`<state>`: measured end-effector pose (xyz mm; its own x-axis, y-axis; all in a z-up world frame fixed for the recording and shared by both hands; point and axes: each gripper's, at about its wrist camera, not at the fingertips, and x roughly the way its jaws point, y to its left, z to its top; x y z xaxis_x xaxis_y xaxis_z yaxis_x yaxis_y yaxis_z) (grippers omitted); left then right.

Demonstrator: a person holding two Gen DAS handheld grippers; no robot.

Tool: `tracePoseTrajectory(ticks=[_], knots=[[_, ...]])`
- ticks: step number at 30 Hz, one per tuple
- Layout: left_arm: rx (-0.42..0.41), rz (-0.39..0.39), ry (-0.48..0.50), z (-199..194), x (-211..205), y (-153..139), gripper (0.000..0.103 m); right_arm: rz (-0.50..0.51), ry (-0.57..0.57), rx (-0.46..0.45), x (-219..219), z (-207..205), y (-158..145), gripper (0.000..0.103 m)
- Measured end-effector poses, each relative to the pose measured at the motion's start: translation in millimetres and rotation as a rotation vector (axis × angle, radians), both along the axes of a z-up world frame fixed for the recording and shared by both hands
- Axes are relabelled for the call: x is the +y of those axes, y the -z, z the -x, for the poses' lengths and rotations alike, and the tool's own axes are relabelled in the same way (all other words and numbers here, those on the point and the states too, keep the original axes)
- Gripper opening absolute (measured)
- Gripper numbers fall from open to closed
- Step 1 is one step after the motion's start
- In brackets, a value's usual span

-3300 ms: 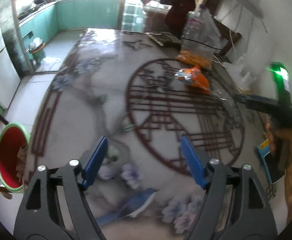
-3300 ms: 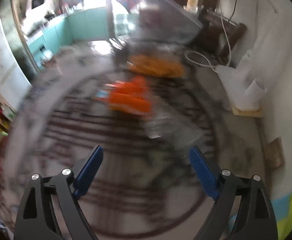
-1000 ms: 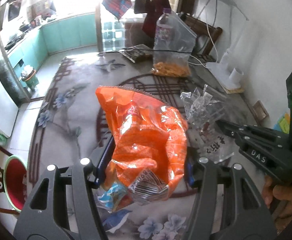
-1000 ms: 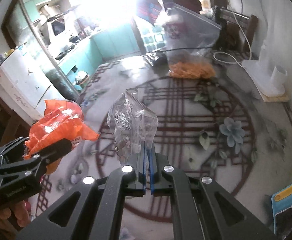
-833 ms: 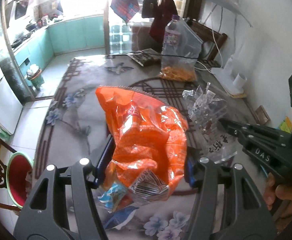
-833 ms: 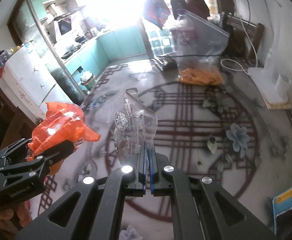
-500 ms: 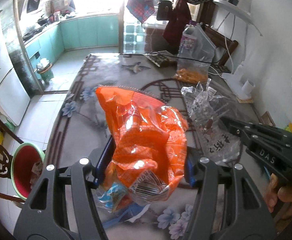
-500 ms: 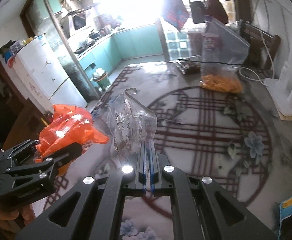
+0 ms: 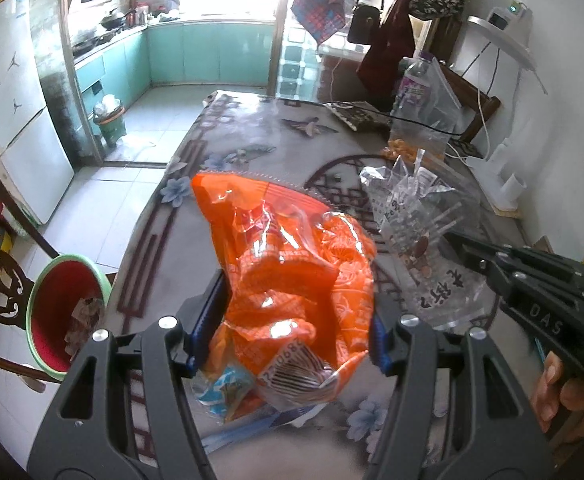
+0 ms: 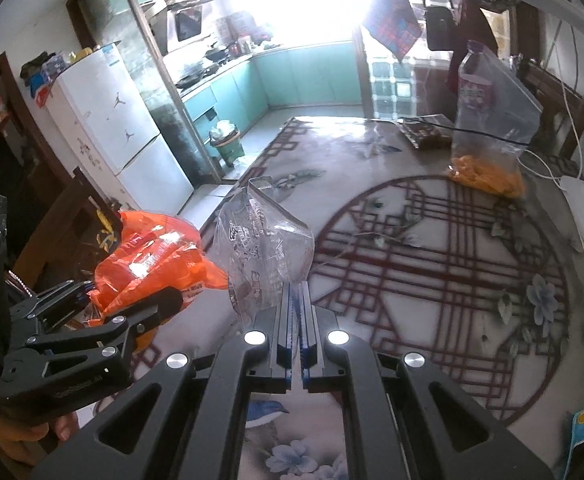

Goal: Collect trash
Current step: 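Carry orange bag and clear bag over the red bucket and release both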

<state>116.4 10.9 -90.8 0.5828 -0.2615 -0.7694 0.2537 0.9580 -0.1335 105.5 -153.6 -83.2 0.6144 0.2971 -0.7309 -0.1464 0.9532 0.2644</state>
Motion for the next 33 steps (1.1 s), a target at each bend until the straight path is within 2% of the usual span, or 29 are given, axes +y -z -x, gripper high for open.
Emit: tracePoseTrajectory(ticks=[11, 25, 33], knots=[[0.002, 0.019, 0.005, -19.4, 83.3, -1.0, 0.059, 0.016, 0.032, 0.011, 79.8, -13.6, -3.2, 0.003], [0.007, 0.02, -0.026, -46.0, 184.2, 3.5, 0.059, 0.03, 0.01, 0.009, 181.1, -40.5, -5.2, 0.003], [0.012, 0.032, -0.063, -54.3, 228.4, 6.3, 0.059, 0.043, -0.013, 0.005, 218.8, -52.1, -6.3, 0.003]])
